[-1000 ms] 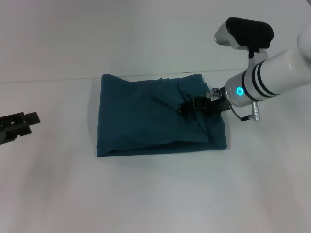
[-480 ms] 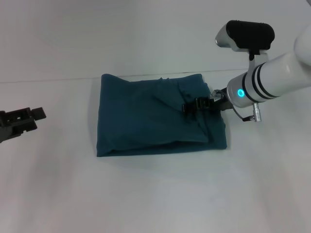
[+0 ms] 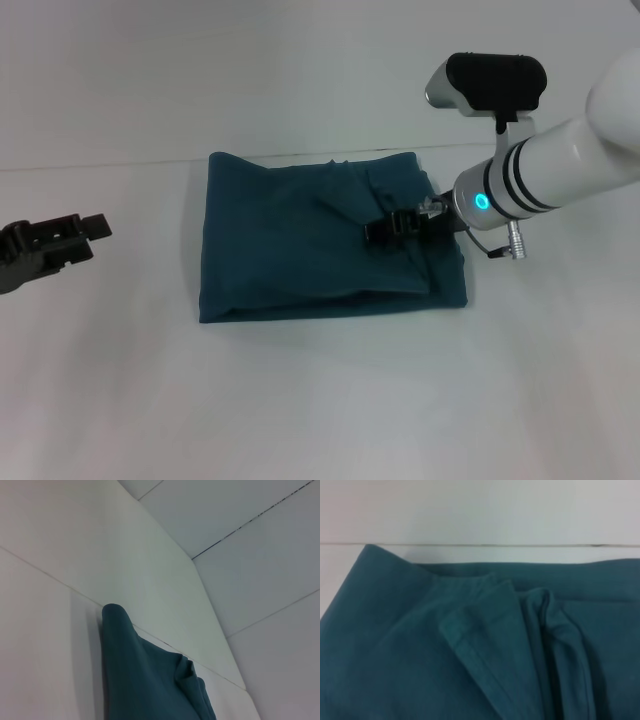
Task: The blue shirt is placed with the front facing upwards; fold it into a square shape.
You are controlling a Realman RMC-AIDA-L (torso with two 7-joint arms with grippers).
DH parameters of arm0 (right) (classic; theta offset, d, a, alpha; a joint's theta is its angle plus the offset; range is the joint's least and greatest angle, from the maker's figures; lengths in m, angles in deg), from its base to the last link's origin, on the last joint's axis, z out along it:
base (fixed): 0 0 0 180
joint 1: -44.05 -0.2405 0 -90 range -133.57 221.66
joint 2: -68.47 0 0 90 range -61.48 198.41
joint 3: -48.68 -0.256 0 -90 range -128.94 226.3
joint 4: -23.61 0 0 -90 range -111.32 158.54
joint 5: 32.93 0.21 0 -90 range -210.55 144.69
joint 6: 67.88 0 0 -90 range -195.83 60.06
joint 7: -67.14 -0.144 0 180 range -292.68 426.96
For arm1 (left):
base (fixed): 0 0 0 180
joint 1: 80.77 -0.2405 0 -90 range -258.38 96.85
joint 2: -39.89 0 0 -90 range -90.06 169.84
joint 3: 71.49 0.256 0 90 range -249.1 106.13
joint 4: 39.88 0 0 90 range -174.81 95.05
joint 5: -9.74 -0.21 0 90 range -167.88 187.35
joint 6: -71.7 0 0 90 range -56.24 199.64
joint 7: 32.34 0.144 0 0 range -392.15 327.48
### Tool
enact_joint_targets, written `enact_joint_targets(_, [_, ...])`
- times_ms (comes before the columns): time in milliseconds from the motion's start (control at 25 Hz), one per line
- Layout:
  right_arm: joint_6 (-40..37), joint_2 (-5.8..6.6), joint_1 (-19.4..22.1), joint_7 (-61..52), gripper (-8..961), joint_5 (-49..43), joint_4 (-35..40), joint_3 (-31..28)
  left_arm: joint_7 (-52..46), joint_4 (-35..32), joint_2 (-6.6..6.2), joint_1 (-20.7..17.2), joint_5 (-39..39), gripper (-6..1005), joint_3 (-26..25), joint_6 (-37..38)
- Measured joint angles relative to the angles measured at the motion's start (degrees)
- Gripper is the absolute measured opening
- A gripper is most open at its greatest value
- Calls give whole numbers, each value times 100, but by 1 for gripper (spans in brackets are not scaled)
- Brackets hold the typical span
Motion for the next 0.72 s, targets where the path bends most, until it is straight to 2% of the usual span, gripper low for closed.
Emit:
enact_joint_targets(560, [179, -15, -6, 26, 766, 32, -1, 49, 8, 47, 0, 30, 17, 596, 44, -1])
enact_joint_targets(680, [223, -18, -12, 28, 523, 38, -8, 49, 9, 47, 0, 47, 18, 595, 44, -6])
enact_joint_targets(720, [244, -21, -11, 27, 480, 40, -13, 49, 9, 47, 0, 55, 15, 595, 44, -9])
